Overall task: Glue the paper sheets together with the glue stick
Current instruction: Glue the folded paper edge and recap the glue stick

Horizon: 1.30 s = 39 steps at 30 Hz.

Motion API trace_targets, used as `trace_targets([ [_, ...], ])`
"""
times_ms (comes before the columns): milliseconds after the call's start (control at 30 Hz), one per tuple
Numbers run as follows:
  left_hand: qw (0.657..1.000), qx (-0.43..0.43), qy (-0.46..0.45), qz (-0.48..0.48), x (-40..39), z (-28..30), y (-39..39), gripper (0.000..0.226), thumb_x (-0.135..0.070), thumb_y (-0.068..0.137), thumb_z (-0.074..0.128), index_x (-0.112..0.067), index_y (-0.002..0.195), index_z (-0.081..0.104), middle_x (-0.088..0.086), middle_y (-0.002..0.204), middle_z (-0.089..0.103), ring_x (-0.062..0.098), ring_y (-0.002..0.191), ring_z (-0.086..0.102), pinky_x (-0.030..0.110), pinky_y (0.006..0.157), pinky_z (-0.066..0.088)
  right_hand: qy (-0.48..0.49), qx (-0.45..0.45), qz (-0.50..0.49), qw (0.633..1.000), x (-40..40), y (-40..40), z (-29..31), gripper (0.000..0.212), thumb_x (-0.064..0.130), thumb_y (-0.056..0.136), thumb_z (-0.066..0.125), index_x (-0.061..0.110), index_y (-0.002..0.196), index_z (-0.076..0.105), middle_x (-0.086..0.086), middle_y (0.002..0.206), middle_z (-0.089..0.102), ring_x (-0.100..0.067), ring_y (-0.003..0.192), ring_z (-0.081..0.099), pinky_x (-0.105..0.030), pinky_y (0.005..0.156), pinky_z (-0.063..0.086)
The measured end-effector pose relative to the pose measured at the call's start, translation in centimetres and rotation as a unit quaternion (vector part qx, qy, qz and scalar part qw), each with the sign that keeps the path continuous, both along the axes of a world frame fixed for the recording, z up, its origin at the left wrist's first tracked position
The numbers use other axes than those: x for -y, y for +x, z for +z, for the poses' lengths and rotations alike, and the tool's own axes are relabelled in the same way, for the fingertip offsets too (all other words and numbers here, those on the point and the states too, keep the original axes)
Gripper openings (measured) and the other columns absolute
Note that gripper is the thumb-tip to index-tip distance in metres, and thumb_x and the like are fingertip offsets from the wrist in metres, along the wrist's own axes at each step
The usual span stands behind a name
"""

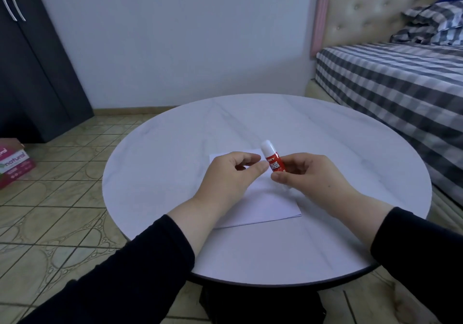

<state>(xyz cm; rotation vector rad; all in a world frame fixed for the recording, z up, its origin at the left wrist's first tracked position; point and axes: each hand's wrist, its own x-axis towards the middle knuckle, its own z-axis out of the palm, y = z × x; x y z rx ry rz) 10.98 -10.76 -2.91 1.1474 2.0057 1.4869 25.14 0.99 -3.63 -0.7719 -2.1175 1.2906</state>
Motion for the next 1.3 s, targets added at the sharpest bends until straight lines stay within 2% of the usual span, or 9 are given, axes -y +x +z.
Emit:
trace_targets([
  [100, 0.996, 0.085, 0.008, -0.017, -0.2, 0.2, 0.5, 0.024, -0.043, 0.078, 0.077, -0.026, 0.095, 0.076, -0.016, 0.096, 0.073, -0.006, 0.094, 0.063, 0.015, 0.079, 0.041, 0.031, 0.001, -0.008, 0.999, 0.7, 0.2, 0.3, 0.024, 0.027, 0.076, 0.081, 0.027, 0.095, 0.067, 0.007, 0.083, 0.074, -0.007, 0.075, 0.067, -0.026, 0.073, 0.051],
  [233, 0.994, 0.103, 0.015, -0.021, -0.5, 0.0, 0.6, 0.017, -0.038, 0.079, 0.077, -0.026, 0.092, 0.078, -0.015, 0.094, 0.074, -0.007, 0.095, 0.063, 0.017, 0.081, 0.039, 0.038, -0.014, -0.033, 0.999, 1.3, 0.2, 0.7, 0.041, 0.029, 0.073, 0.082, 0.031, 0.1, 0.051, 0.008, 0.08, 0.074, -0.008, 0.074, 0.069, -0.025, 0.068, 0.048],
  [433, 0.99, 0.129, 0.054, -0.003, -0.5, 0.4, 0.3, 0.015, -0.03, 0.078, 0.079, -0.019, 0.088, 0.077, -0.008, 0.084, 0.074, -0.009, 0.077, 0.063, 0.002, 0.063, 0.04, 0.058, 0.001, -0.037, 0.998, 2.0, -0.3, 0.6, 0.042, 0.032, 0.073, 0.082, 0.031, 0.099, 0.048, 0.01, 0.082, 0.072, -0.001, 0.083, 0.064, -0.021, 0.069, 0.045],
  [567, 0.986, 0.147, 0.078, 0.015, 0.0, 0.9, -0.2, 0.016, -0.034, 0.077, 0.079, -0.021, 0.086, 0.078, -0.005, 0.087, 0.075, 0.0, 0.085, 0.065, 0.017, 0.077, 0.044, 0.054, -0.023, -0.041, 0.997, 1.9, -0.7, 0.5, 0.036, 0.029, 0.072, 0.084, 0.028, 0.096, 0.058, 0.01, 0.088, 0.071, -0.001, 0.087, 0.063, -0.011, 0.07, 0.043],
  [700, 0.979, 0.166, 0.115, 0.019, 0.5, 1.4, -0.9, 0.015, -0.029, 0.078, 0.079, -0.017, 0.087, 0.077, -0.006, 0.086, 0.076, 0.002, 0.084, 0.067, 0.021, 0.079, 0.047, -0.044, -0.078, -0.038, 0.995, 1.6, -1.0, 0.3, 0.022, 0.022, 0.073, 0.084, 0.023, 0.092, 0.072, 0.001, 0.091, 0.073, -0.014, 0.09, 0.067, -0.024, 0.081, 0.051],
  [867, 0.973, 0.173, 0.149, 0.024, 1.0, 1.5, -1.2, 0.013, -0.024, 0.08, 0.077, -0.014, 0.09, 0.076, -0.01, 0.08, 0.074, -0.005, 0.079, 0.066, 0.005, 0.063, 0.046, -0.143, -0.126, -0.009, 0.982, 2.4, -1.4, 0.9, 0.019, 0.016, 0.077, 0.079, 0.016, 0.095, 0.074, -0.01, 0.092, 0.074, -0.013, 0.086, 0.067, -0.029, 0.09, 0.047],
  [1067, 0.948, 0.204, 0.222, 0.101, 1.3, 1.7, -0.1, 0.017, -0.023, 0.083, 0.075, -0.018, 0.099, 0.076, -0.012, 0.09, 0.075, -0.011, 0.083, 0.064, 0.004, 0.056, 0.044, -0.196, -0.17, -0.025, 0.965, 4.1, -2.6, 1.5, 0.018, 0.018, 0.079, 0.076, 0.014, 0.097, 0.073, -0.004, 0.092, 0.074, -0.013, 0.084, 0.068, -0.021, 0.073, 0.04],
  [1167, 0.939, 0.216, 0.244, 0.111, 1.4, 1.9, 0.4, 0.023, -0.019, 0.084, 0.074, -0.018, 0.106, 0.074, -0.014, 0.093, 0.075, -0.012, 0.086, 0.065, 0.003, 0.058, 0.044, -0.211, -0.182, -0.036, 0.96, 5.4, -3.3, 1.3, 0.014, 0.021, 0.082, 0.075, 0.016, 0.094, 0.074, -0.003, 0.092, 0.073, -0.018, 0.09, 0.069, -0.022, 0.073, 0.039],
  [1300, 0.939, 0.2, 0.247, 0.129, 1.6, 2.1, -0.2, 0.021, -0.021, 0.082, 0.076, -0.021, 0.103, 0.075, -0.016, 0.089, 0.075, -0.01, 0.085, 0.065, 0.003, 0.059, 0.044, -0.22, -0.206, -0.029, 0.953, 6.3, -3.7, 1.3, 0.017, 0.017, 0.079, 0.077, 0.016, 0.096, 0.073, -0.003, 0.086, 0.073, -0.009, 0.082, 0.065, -0.021, 0.077, 0.043],
])
